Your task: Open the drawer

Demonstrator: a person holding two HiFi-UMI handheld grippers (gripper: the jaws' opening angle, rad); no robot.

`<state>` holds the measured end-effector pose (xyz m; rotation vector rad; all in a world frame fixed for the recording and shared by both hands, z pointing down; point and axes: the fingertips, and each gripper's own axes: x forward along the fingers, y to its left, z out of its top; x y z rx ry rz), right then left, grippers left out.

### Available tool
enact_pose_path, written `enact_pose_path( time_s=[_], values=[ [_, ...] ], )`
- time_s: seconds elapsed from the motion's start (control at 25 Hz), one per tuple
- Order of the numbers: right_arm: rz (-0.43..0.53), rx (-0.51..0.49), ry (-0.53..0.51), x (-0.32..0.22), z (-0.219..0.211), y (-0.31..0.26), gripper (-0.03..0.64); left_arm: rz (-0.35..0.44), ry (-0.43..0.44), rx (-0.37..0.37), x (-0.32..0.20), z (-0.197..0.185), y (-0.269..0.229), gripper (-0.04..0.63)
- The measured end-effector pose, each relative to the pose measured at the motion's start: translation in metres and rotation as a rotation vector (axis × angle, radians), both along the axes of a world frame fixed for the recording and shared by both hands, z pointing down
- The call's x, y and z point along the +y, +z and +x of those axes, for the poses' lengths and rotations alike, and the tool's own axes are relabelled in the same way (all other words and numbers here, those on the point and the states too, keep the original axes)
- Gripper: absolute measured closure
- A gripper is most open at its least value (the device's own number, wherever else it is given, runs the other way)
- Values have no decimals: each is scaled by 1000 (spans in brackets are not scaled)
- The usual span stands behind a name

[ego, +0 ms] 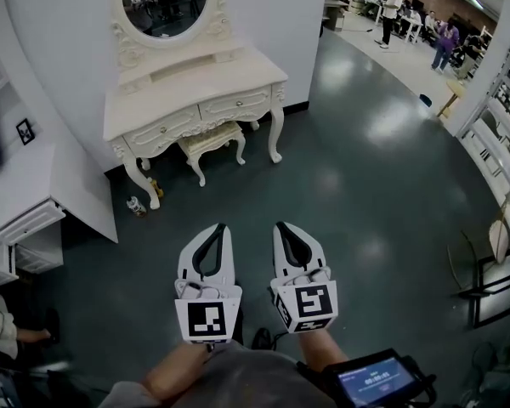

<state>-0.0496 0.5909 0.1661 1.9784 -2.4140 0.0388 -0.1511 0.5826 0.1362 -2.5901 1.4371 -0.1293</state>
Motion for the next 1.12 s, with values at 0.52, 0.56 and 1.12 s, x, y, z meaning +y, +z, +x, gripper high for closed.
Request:
enact_pose_path(
  time_s=[0.52,0.56,1.12],
  values=[
    [-100,19,-10,-171,-16,43,601,-112,9,-1,-177,-11,52,580],
    [-109,19,-10,-183,-16,45,601,-115,10,2,-190,-11,52,580],
    [-54,28,41,-294,-14,9,601,-41,61,19,-300,-6,14,580]
  ],
)
